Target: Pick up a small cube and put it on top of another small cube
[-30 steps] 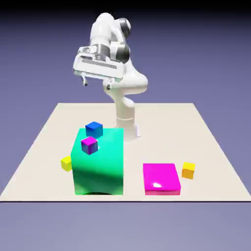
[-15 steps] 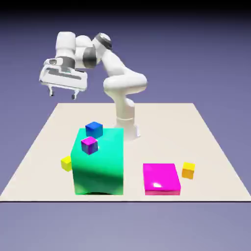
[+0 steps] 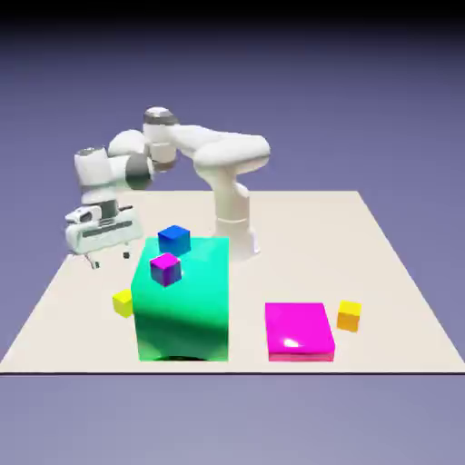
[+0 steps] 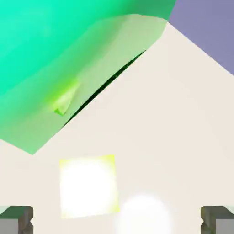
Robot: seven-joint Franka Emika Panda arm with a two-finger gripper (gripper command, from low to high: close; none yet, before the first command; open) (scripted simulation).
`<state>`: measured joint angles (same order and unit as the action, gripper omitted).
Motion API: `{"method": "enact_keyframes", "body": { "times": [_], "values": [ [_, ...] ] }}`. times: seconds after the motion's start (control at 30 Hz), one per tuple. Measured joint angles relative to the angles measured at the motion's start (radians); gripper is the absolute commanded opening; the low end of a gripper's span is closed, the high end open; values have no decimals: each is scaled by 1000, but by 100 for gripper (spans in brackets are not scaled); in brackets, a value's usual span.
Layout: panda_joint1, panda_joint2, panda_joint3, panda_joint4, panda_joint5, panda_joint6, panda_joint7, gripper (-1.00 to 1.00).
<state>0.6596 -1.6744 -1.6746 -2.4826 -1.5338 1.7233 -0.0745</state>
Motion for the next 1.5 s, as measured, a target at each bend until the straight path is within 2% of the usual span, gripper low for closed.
{"method": "enact_keyframes", "body": {
  "times": [0.2, 0.23, 0.3, 0.53, 1.5],
  "values": [
    [31, -41, -157, 35, -144, 63, -3, 0],
    [35, -46, -179, 40, -165, 74, -3, -100],
    [35, -46, -179, 40, -164, 73, -3, -100],
    [57, 49, 74, 19, 47, -5, 45, -100],
    [342, 1100, 822, -67, 839, 714, 897, -100]
  ]
}}
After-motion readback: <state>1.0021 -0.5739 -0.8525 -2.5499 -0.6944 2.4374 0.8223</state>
